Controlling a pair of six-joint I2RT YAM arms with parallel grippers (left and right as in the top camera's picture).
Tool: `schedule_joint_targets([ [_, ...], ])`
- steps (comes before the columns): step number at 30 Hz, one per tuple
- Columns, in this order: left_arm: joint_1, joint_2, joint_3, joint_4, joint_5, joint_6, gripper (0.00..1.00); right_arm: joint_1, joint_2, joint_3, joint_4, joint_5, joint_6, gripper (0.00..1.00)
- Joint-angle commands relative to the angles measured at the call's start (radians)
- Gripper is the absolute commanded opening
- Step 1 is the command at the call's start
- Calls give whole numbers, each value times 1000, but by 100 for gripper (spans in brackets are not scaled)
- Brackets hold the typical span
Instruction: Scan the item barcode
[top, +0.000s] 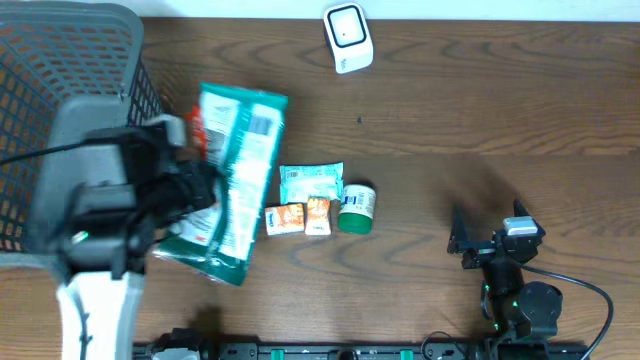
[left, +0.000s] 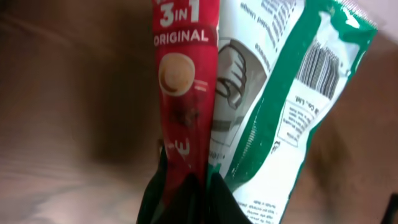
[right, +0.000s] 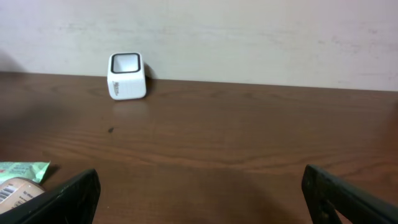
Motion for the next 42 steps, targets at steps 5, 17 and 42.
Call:
schedule_joint_targets([
  [5,-209,130,-164,217,-140,-158,7,-5,-2,-1,-4,3,14,99],
  [17,-304,242,-121,317,-210,-138,83,-5,-2,-1,-4,3,14,99],
  [42,157,98,-79,138,-318,23,85,-5,-2,-1,-4,3,14,99],
])
